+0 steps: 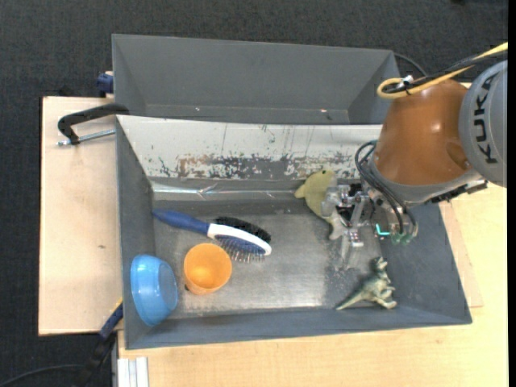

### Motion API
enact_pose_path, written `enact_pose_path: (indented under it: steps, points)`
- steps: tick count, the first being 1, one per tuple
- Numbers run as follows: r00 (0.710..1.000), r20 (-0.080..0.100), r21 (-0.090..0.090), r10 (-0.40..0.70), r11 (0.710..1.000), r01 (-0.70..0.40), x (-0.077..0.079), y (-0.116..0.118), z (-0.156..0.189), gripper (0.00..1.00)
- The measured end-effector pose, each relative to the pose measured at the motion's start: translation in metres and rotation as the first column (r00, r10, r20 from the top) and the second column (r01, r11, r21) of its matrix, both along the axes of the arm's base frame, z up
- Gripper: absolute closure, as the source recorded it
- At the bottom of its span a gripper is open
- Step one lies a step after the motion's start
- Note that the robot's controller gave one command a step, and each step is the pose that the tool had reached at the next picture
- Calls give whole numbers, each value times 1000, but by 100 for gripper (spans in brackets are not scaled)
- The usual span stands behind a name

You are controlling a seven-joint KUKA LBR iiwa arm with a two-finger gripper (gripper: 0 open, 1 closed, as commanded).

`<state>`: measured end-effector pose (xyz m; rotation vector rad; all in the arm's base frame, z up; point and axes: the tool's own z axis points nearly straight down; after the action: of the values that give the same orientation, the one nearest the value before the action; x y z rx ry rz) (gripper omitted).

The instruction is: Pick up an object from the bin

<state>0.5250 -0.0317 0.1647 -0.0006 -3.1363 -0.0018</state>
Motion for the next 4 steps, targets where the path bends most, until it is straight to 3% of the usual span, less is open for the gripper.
enact_pose_path:
  steps: [1,2,3,4]
  points:
    - [996,14,4,-83,997,83,52,69,3,0]
    - [990,3,-1,139,990,-139,71,16,-97,0]
    - [968,13,-8,250,968,-250,60,-103,-55,0]
    - [967,13,-1,256,967,-256,60,-96,-56,100]
